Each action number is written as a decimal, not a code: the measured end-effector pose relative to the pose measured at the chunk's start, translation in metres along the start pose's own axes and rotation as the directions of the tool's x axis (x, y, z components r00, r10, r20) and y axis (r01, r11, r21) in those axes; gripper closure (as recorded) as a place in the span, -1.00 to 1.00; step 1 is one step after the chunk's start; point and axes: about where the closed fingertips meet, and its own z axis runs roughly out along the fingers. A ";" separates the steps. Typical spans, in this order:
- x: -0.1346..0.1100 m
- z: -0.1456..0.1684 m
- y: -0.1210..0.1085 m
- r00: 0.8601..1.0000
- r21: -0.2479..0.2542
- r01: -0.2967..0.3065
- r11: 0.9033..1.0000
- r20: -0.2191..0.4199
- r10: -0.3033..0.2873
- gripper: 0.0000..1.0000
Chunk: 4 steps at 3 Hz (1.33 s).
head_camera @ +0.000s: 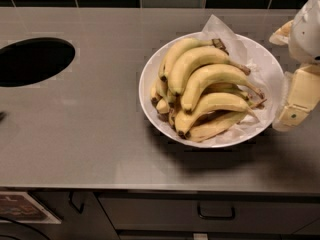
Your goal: Pick banana from white bowl
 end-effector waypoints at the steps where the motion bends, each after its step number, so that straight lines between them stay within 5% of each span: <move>1: 0.000 0.000 0.000 1.000 0.000 0.000 1.000 0.000 0.000 -1.00; 4: -0.053 0.019 -0.043 0.991 -0.052 0.125 0.991 0.050 -0.123 -1.00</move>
Offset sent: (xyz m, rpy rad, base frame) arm 0.0195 0.0125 0.0027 -0.0009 0.0028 0.0502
